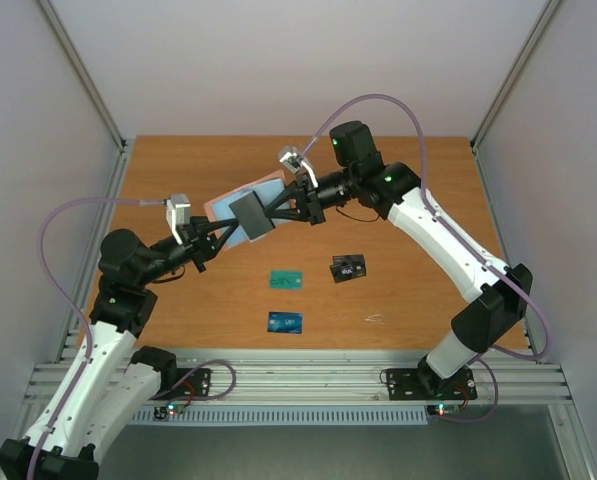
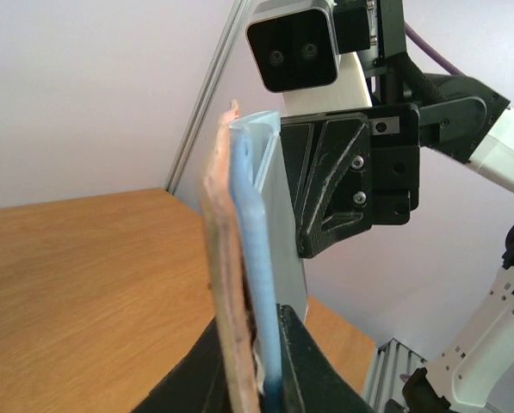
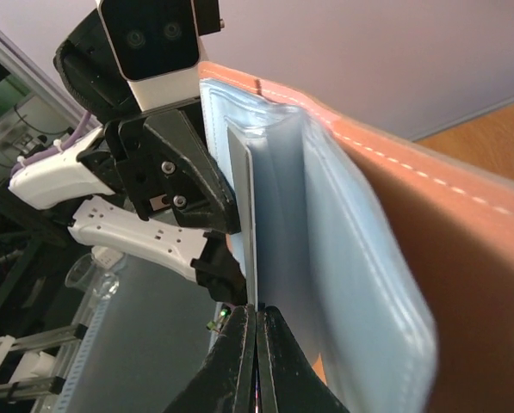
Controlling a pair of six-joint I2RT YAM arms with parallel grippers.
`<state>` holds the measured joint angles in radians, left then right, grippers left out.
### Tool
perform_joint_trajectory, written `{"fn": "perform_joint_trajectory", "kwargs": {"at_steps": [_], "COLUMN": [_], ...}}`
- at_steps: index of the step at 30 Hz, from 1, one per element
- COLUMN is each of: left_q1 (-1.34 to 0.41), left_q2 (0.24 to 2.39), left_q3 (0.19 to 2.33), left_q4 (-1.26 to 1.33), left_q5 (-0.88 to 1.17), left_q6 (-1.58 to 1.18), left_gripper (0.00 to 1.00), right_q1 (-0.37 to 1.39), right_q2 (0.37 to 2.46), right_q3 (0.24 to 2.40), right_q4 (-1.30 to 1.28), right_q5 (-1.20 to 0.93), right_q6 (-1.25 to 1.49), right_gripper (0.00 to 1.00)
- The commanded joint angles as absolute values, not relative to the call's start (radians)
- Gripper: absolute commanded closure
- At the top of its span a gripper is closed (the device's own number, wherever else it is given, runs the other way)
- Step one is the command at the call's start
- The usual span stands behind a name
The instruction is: Take the credit cards out of the card holder
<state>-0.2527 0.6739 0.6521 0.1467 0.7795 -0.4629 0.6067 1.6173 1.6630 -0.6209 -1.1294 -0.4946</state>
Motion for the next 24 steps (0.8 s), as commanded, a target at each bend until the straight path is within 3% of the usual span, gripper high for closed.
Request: {"fn": "perform_joint_trajectory", "kwargs": {"at_steps": [1, 5, 18, 24], "left_q1": [-0.256, -0.256, -0.255, -0.256], "left_q2": [0.67, 0.671, 0.664, 0.664], "left_q3": [0.645, 0.646, 0.651, 0.659], "left_q4": [0.201, 0.194, 0.139, -0.098], "left_q5": [0.805, 0.799, 0.764, 0.465], "left_q6": [-0.45, -0.449, -0.425, -0.34], "left_gripper": [0.92, 1.0, 1.0, 1.0], "right_q1": [0.595, 0.588, 0.498, 0.41], "right_q2": [1.578, 1.576, 1.55, 1.547], "right_q3": [1.709, 1.71, 1.715, 1.765], "right_q4": [-0.671, -0.671, -0.776, -1.021], "right_q5": [-1.105, -1.102, -1.056, -0.903], "right_q6": [-0.546, -0.543, -0.619, -0.806], "right_gripper": [0.99, 0.99, 0.99, 0.99]}}
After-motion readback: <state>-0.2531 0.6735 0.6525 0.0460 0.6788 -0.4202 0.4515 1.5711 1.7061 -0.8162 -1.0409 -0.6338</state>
